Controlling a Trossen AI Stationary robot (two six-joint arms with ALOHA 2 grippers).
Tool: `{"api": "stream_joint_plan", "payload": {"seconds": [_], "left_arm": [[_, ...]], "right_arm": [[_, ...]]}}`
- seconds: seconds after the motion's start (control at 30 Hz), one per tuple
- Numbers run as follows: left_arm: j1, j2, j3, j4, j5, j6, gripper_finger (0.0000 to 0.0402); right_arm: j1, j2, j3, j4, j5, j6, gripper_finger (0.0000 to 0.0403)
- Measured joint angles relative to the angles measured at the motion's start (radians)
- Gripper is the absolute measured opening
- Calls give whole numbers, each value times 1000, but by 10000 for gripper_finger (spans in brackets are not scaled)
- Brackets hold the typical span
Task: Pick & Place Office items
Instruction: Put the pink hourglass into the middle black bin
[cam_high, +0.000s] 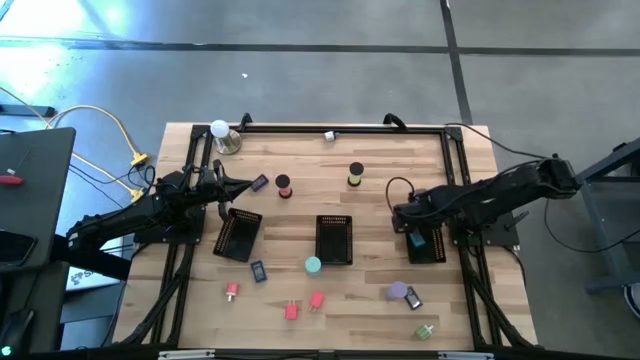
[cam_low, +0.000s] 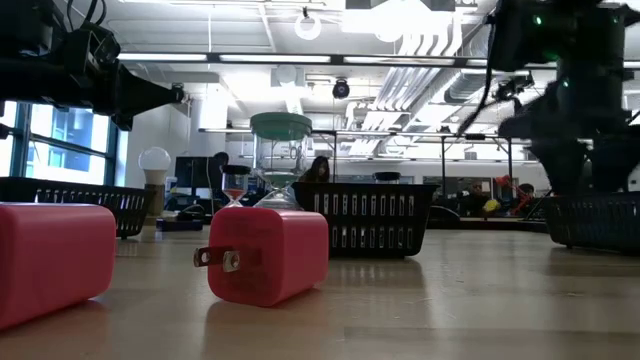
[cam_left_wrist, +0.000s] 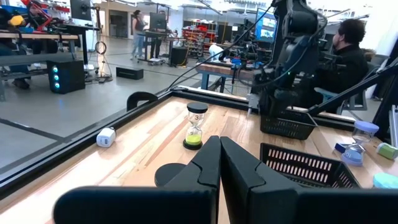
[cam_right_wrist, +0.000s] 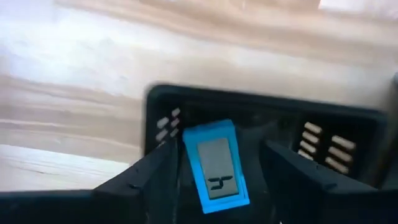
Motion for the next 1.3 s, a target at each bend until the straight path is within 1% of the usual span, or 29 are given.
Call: {"api": "stream_joint_plan", "payload": {"seconds": [0.17,0.33,0.43,0.57,0.67,0.77,0.83,0.97,1.03,1.13,1.3], "left_arm": [[0,0,0,0,0,0,1],[0,0,0,0,0,0,1],[0,0,0,0,-1,0,1],[0,0,0,0,-2,0,1],[0,0,0,5,-2,0,1],[0,0,0,21,-2,0,1],[0,0,0,29,-3,0,1],[0,0,0,32,-4,0,1],[0,0,0,31,-4,0,1],[0,0,0,31,-4,0,1],[0,0,0,31,-4,-1,1]], "right_arm": [[19,-2,106,-51,49,-43,215],[84,-8,196,-102,171,-69,215],[157,-25,222,-121,261,-69,215],[294,-48,223,-121,360,-51,216],[389,-48,223,-115,441,-4,216],[462,-48,223,-73,523,14,216],[492,-48,223,-1,562,-23,216],[518,-61,223,145,567,-155,218],[520,-62,223,211,554,-214,228],[518,-61,223,278,540,-295,257],[518,-61,223,325,523,-326,324]]}}
